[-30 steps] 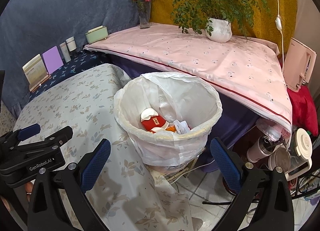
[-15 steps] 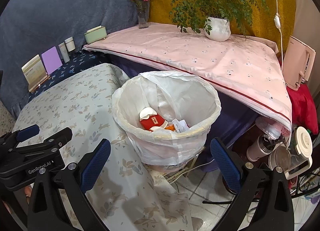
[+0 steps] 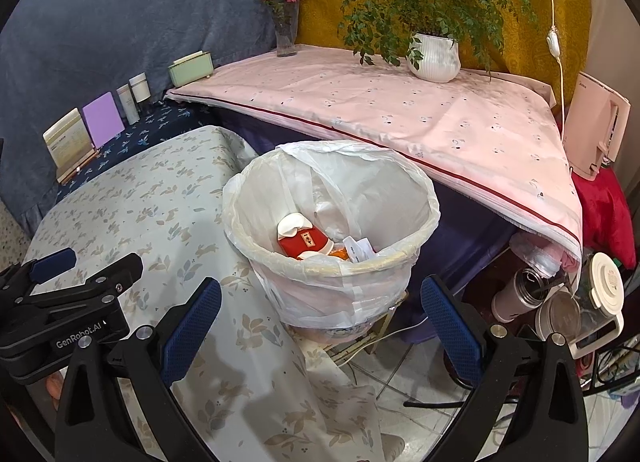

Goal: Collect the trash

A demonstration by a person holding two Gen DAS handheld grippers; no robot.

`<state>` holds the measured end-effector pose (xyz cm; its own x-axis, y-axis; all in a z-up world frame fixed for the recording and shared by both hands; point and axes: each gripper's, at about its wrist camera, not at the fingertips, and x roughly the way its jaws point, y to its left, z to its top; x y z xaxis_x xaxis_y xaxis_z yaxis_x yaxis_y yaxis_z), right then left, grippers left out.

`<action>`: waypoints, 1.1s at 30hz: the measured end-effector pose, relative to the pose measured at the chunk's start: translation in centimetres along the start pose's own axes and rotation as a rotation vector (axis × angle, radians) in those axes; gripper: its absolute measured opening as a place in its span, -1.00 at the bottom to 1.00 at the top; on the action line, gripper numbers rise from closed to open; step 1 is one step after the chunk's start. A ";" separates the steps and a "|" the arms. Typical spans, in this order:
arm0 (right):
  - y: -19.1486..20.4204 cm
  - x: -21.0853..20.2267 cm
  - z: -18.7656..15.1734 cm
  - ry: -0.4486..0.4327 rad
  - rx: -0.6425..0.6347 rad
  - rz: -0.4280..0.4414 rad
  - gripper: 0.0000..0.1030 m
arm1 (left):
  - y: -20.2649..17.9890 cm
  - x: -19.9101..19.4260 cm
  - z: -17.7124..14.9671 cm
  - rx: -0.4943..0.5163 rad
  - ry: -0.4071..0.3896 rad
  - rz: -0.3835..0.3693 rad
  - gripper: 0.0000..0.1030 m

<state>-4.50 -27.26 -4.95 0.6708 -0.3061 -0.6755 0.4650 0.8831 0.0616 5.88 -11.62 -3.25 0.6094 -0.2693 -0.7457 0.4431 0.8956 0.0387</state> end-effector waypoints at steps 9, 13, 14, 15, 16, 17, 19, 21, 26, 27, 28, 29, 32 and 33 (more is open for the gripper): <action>-0.2 -0.1 -0.1 -0.003 -0.003 0.000 0.87 | -0.1 -0.2 -0.1 0.003 -0.003 -0.007 0.76; -0.3 -0.3 -0.3 -0.005 -0.003 -0.001 0.87 | -0.4 -0.2 -0.2 0.015 -0.003 -0.013 0.76; -0.3 -0.3 -0.3 -0.005 -0.003 -0.002 0.87 | -0.5 -0.2 -0.2 0.018 -0.001 -0.013 0.76; -0.3 -0.3 -0.3 -0.006 -0.003 -0.003 0.87 | -0.5 -0.2 -0.2 0.019 0.000 -0.017 0.76; -0.2 -0.3 -0.3 -0.005 -0.003 -0.003 0.87 | -0.6 -0.2 -0.2 0.023 0.003 -0.020 0.76; -0.3 -0.3 -0.3 -0.004 -0.002 -0.003 0.87 | -0.7 -0.1 -0.2 0.027 0.004 -0.021 0.76; -0.3 -0.3 -0.4 -0.003 0.000 -0.003 0.87 | -0.8 -0.2 -0.3 0.026 0.001 -0.015 0.76; -0.3 -0.2 -0.4 -0.001 -0.001 -0.003 0.87 | -0.9 -0.2 -0.3 0.027 -0.001 -0.012 0.76; -0.4 -0.1 -0.5 0.000 0.001 -0.003 0.87 | -1.0 -0.1 -0.3 0.032 0.000 -0.005 0.76; -0.4 -0.1 -0.5 0.000 0.001 -0.004 0.87 | -1.0 -0.1 -0.3 0.032 0.002 -0.003 0.76; -0.4 -0.1 -0.6 0.000 0.001 -0.005 0.87 | -1.0 0.0 -0.3 0.030 0.004 -0.002 0.76; -0.5 0.0 -0.6 0.000 0.002 -0.005 0.87 | -1.0 0.0 -0.3 0.029 0.005 -0.001 0.76; -0.6 0.1 -0.6 0.002 0.006 -0.006 0.87 | -1.0 0.1 -0.2 0.031 0.006 0.003 0.76; -0.6 0.1 -0.6 0.002 0.006 -0.007 0.87 | -1.0 0.1 -0.2 0.030 0.005 0.003 0.76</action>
<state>-5.07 -27.61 -5.52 0.6665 -0.3114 -0.6773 0.4732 0.8788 0.0617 5.36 -12.43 -3.53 0.6074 -0.2643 -0.7491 0.4609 0.8854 0.0612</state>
